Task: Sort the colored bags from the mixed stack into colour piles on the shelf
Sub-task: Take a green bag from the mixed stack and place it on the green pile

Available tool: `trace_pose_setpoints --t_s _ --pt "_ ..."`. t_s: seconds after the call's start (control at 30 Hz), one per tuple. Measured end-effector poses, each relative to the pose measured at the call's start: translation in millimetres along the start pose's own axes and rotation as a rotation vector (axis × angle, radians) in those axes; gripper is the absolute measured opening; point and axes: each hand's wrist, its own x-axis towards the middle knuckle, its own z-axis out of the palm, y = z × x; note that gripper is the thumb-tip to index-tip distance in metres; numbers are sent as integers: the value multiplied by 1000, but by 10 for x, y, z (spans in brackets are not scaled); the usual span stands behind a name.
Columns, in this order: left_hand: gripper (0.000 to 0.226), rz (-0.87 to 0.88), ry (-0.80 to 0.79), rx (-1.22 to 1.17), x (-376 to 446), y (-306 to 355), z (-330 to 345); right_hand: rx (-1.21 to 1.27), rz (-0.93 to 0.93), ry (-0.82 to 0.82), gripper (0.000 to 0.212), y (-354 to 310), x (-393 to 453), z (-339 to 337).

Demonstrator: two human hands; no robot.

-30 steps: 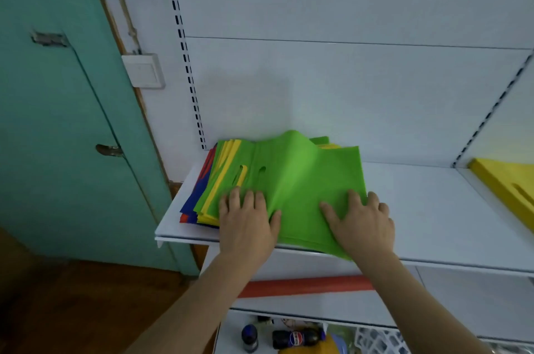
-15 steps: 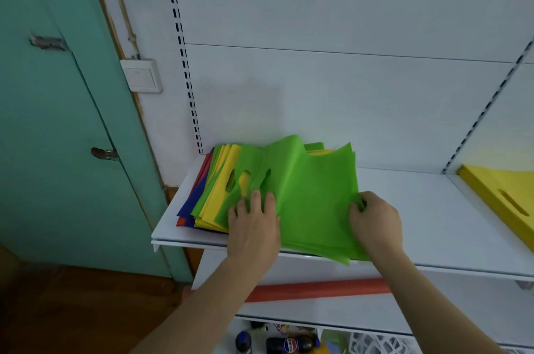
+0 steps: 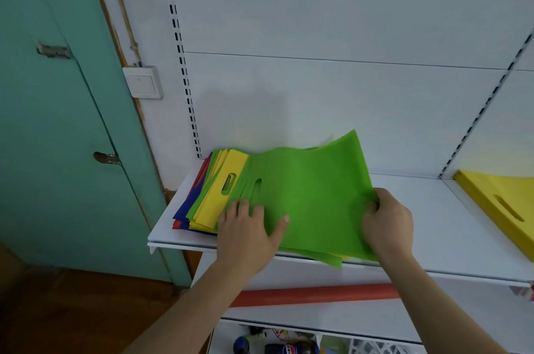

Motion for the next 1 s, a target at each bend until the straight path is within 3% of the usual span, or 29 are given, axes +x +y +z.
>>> trace_pose_setpoints --t_s 0.13,0.2,0.4,0.47,0.53,0.6,0.77,0.9,1.0 --pt "76 -34 80 -64 117 -39 -1 120 -115 66 34 43 1 -89" --pt "78 -57 101 -166 226 -60 -31 193 -157 88 36 56 -8 -142" --pt "87 -339 98 -787 623 -193 -224 329 -193 123 43 71 -69 -286" --pt "72 -439 27 -1018 709 -209 -292 345 -195 139 43 92 -43 -330" --pt "41 -464 -68 -1199 748 -232 -338 369 -185 152 43 114 -8 -355" --pt "20 -423 -72 -1301 736 -223 -401 383 -176 163 43 122 7 -354" --pt "9 -102 337 -1097 776 -231 -656 462 -177 215 36 70 81 -368" --pt "8 -59 306 -1269 801 -315 -730 517 -149 224 26 -17 123 -302" --pt "20 -94 356 -1319 745 -328 -576 439 -130 148 24 34 43 -158"
